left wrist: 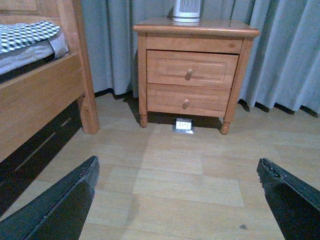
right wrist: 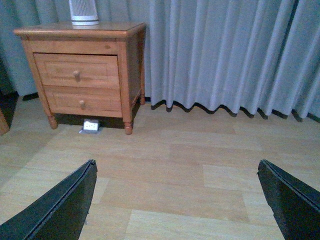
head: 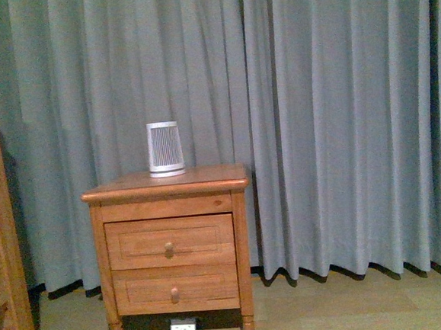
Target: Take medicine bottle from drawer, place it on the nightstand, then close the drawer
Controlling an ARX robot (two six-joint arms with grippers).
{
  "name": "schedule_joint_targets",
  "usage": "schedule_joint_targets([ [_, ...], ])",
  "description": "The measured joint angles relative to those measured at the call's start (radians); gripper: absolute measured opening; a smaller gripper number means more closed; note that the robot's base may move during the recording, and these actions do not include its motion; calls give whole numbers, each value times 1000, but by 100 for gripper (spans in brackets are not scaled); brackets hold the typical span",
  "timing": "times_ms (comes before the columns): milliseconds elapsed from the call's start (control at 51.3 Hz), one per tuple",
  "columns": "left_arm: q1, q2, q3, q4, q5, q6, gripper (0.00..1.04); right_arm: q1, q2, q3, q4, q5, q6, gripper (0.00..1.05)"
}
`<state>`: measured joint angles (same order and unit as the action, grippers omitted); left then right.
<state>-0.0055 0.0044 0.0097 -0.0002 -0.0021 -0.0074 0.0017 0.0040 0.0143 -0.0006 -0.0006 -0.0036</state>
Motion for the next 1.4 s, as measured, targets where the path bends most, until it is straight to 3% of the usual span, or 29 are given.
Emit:
schedule_joint_targets([
  [1403,0,0,0,0,0,0,98,0,0,0,0,0,0,98],
])
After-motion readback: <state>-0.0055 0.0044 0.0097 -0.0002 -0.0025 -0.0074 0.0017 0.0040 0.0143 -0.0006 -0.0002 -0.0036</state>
